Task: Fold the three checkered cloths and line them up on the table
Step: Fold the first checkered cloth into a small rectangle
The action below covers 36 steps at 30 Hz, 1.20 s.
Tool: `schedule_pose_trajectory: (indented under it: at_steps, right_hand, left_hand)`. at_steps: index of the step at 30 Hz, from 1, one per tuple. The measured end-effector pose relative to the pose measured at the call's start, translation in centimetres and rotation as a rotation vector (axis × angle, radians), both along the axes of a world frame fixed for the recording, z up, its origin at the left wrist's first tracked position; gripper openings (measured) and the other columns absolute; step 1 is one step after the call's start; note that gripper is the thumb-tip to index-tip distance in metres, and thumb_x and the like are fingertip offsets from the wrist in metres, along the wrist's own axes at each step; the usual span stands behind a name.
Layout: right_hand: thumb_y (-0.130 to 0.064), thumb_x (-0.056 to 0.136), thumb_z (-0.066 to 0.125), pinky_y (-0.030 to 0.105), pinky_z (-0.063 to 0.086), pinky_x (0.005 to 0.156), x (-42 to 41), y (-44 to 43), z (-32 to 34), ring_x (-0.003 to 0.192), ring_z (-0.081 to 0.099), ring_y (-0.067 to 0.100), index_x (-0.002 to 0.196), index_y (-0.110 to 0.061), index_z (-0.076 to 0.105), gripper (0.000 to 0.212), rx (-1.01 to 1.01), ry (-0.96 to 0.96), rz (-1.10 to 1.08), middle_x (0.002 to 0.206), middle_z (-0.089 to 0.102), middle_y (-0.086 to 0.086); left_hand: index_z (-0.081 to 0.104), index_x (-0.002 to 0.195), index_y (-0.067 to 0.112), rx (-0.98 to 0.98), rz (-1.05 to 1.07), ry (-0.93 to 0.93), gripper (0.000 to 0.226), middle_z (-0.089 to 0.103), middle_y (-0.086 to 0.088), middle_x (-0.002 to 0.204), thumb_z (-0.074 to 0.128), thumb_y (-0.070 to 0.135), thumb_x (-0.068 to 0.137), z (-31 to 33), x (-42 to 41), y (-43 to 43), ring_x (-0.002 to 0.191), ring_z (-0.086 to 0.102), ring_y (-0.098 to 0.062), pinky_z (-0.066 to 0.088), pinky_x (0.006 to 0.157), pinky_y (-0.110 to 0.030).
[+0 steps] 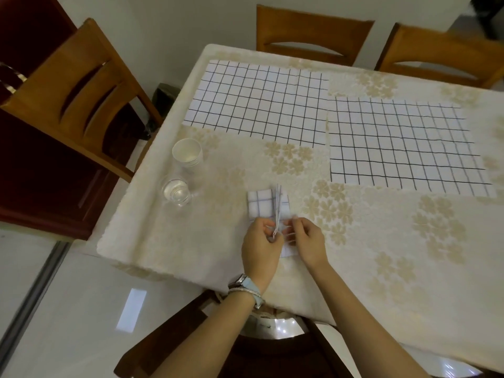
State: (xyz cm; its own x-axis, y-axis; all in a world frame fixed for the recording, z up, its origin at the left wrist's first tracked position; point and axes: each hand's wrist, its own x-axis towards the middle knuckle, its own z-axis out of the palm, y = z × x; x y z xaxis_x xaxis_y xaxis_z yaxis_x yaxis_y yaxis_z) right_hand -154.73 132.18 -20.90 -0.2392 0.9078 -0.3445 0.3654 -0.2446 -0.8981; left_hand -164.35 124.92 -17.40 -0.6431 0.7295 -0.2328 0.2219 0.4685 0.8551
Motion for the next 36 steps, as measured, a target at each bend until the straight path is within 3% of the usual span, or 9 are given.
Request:
schedule_pose_trajectory:
  at_steps: [4,10,14,18,21,26,31,34,36]
  right_hand:
    - [-0.034,0.097,0.054,0.032,0.055,0.066,0.6,0.8,-0.2,0.069,0.067,0.019,0.077,-0.011,0.068,0.034,-0.089,-0.058,0.016,0.075,0.072,0.006]
    - [-0.017,0.088,0.067,0.008,0.041,0.054,0.9,1.8,-0.7,0.064,0.059,0.005,0.084,-0.013,0.070,0.006,-0.021,-0.256,0.082,0.074,0.067,-0.003]
    - [-0.016,0.088,0.068,0.015,0.043,0.058,0.9,2.2,-1.5,0.067,0.061,0.013,0.086,-0.011,0.071,0.006,-0.006,-0.289,0.087,0.073,0.067,-0.001]
    - [-0.013,0.087,0.068,0.025,0.051,0.070,0.9,2.2,-1.8,0.071,0.063,0.017,0.088,-0.009,0.071,0.005,0.006,-0.302,0.103,0.075,0.068,0.002]
    - [-0.013,0.087,0.070,0.027,0.052,0.070,0.8,2.1,-1.7,0.072,0.063,0.018,0.089,-0.013,0.068,0.003,0.037,-0.305,0.114,0.077,0.067,0.003]
    - [-0.012,0.086,0.070,0.018,0.047,0.063,0.9,2.2,-1.5,0.071,0.060,0.016,0.097,-0.013,0.063,0.013,0.081,-0.295,0.132,0.079,0.064,0.003]
    - [-0.008,0.085,0.065,0.031,0.052,0.073,0.6,2.1,-1.8,0.097,0.056,0.022,0.125,-0.012,0.055,0.041,0.409,-0.505,0.277,0.116,0.055,0.007]
    - [-0.004,0.082,0.062,0.044,0.052,0.090,0.1,2.5,-2.4,0.111,0.057,0.032,0.129,-0.005,0.057,0.048,0.724,-0.578,0.399,0.129,0.058,0.016]
    - [-0.014,0.089,0.056,0.045,0.042,0.106,-0.1,2.9,-3.1,0.128,0.050,0.032,0.137,-0.006,0.051,0.049,0.811,-0.615,0.520,0.142,0.052,0.015]
  left_hand:
    - [0.055,0.091,0.024,-0.091,-0.076,0.034,0.021,0.063,0.004,0.086,0.071,0.018,0.080,-1.4,1.5,1.0,0.073,0.062,-0.013,0.054,0.065,-0.032]
    - [0.057,0.099,0.023,-0.102,-0.185,0.018,0.027,0.062,0.007,0.095,0.072,0.031,0.079,-2.7,2.0,0.5,0.086,0.061,-0.011,0.054,0.070,-0.030]
    - [0.061,0.107,0.017,0.000,-0.207,0.293,0.020,0.061,0.002,0.108,0.063,0.013,0.087,-3.1,0.4,-0.7,0.104,0.055,-0.016,0.050,0.084,-0.028]
    - [0.063,0.120,0.007,0.013,-0.295,0.652,0.034,0.058,-0.016,0.134,0.060,0.001,0.087,-5.5,-2.3,-0.5,0.126,0.053,-0.033,0.046,0.104,-0.046]
    - [0.053,0.136,0.008,-0.118,-0.438,0.785,0.046,0.043,-0.016,0.150,0.061,0.014,0.091,-6.8,-4.0,-0.1,0.140,0.040,-0.033,0.036,0.112,-0.052]
    - [0.037,0.149,0.012,-0.225,-0.587,0.827,0.062,0.029,-0.012,0.158,0.032,0.046,0.098,-7.9,-5.6,-0.4,0.146,0.028,-0.028,0.026,0.116,-0.057]
    - [0.026,0.153,0.012,-0.251,-0.654,0.822,0.073,0.020,-0.011,0.162,0.031,0.058,0.097,-8.3,-6.0,-0.6,0.150,0.019,-0.026,0.020,0.117,-0.056]
    - [0.026,0.154,0.012,-0.275,-0.670,0.813,0.079,0.018,-0.010,0.162,0.028,0.065,0.095,-8.3,-6.2,-0.6,0.150,0.016,-0.025,0.017,0.118,-0.056]
    - [0.024,0.154,0.011,-0.280,-0.686,0.809,0.086,0.017,-0.011,0.163,0.027,0.070,0.092,-8.3,-6.3,-0.5,0.151,0.015,-0.025,0.014,0.119,-0.055]
